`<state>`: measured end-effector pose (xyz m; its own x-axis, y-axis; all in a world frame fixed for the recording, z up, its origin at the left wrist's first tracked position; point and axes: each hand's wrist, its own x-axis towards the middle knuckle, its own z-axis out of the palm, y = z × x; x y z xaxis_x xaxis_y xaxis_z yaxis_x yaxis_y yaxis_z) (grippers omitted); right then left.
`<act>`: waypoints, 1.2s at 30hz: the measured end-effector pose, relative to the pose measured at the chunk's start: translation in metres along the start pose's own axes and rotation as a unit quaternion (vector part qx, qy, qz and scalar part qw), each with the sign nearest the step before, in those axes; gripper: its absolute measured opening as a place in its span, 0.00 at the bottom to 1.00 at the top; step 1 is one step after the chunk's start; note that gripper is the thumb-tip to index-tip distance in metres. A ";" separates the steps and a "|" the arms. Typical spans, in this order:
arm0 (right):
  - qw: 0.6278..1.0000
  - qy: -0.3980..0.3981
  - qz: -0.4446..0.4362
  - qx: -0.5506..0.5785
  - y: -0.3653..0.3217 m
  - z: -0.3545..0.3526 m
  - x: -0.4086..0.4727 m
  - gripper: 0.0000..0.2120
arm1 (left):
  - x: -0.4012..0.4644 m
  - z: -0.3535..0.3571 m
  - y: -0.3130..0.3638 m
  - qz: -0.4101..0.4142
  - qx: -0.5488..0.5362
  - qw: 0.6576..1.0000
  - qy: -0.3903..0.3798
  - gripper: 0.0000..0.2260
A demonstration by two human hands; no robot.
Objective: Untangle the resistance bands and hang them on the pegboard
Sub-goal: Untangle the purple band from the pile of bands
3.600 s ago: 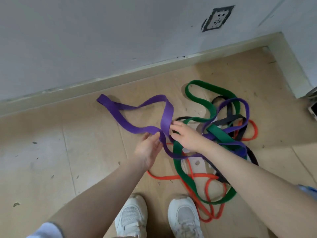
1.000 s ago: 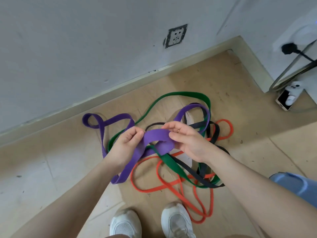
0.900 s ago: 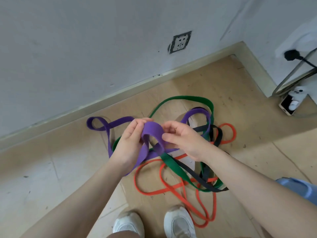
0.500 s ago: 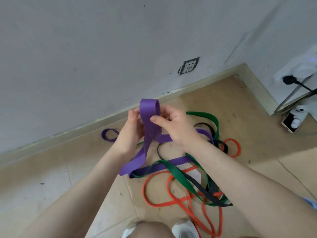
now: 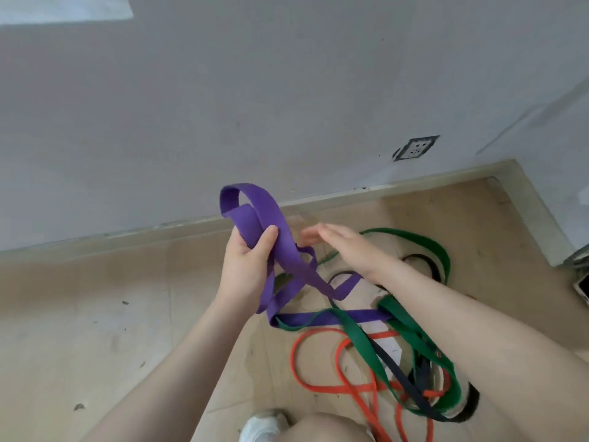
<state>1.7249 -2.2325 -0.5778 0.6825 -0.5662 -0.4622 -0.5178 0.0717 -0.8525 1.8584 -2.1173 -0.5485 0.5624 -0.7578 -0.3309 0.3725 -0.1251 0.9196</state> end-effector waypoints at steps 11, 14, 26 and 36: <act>0.994 -0.054 0.006 0.099 0.035 0.111 0.003 0.06 | 0.006 -0.049 -0.049 -0.036 -0.249 0.965 0.079 0.07; 0.999 0.030 -0.024 -0.001 0.043 0.126 0.010 0.07 | 0.003 -0.054 -0.065 -0.065 -0.273 0.955 0.094 0.09; 0.965 -0.117 -0.056 -0.226 0.044 0.141 0.052 0.10 | 0.005 -0.146 -0.107 -0.120 -0.321 0.919 0.193 0.33; 0.970 -0.192 0.041 -0.142 0.059 0.156 0.063 0.22 | -0.035 -0.072 -0.177 -0.184 -0.223 0.945 0.155 0.06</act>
<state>1.8179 -2.1358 -0.6958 0.7463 -0.2168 -0.6293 -0.6628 -0.1562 -0.7323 1.8259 -2.0225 -0.7144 0.4978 -0.4826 -0.7206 0.8203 -0.0078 0.5719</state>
